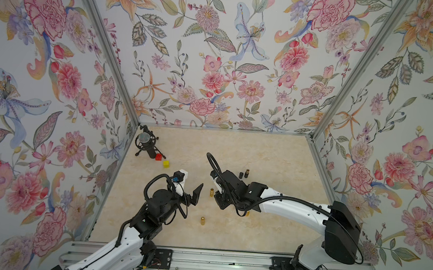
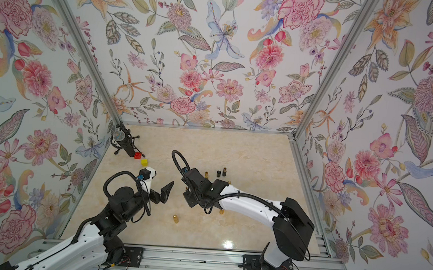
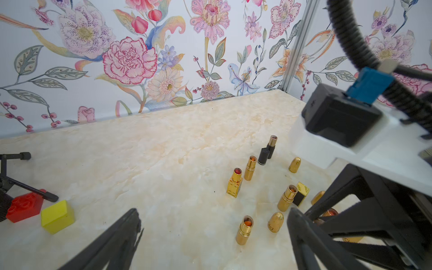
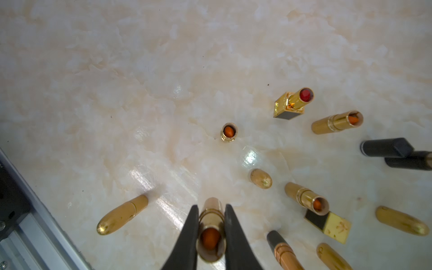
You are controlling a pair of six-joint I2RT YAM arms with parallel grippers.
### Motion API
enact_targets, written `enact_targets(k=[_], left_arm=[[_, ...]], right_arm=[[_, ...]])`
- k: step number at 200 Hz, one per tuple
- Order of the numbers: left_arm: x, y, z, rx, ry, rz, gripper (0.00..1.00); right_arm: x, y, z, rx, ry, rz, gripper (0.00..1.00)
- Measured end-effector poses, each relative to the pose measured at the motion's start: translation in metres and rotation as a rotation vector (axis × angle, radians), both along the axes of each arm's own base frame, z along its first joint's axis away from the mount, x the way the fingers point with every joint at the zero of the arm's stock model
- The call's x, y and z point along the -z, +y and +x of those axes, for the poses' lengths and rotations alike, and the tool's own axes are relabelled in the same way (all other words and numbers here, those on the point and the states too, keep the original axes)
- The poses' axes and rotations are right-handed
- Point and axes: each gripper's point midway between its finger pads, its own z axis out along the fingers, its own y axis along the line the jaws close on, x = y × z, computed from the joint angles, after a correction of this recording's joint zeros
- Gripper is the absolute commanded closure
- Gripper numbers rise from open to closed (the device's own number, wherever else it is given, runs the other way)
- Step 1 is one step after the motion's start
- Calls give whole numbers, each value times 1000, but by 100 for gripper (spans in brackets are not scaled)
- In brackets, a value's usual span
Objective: Open the lipstick cap
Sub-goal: Place the lipstick at the center of the board.
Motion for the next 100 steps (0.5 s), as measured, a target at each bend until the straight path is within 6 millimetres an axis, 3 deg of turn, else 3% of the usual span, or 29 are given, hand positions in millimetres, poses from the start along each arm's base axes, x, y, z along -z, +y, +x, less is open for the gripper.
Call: enact_targets(k=[60, 100], left_arm=[[6, 7, 0, -32, 20, 8, 1], [7, 8, 0, -36, 21, 9, 1]], right_arm=[[40, -4, -11, -22, -1, -56, 81], [54, -9, -14, -19, -9, -63, 81]])
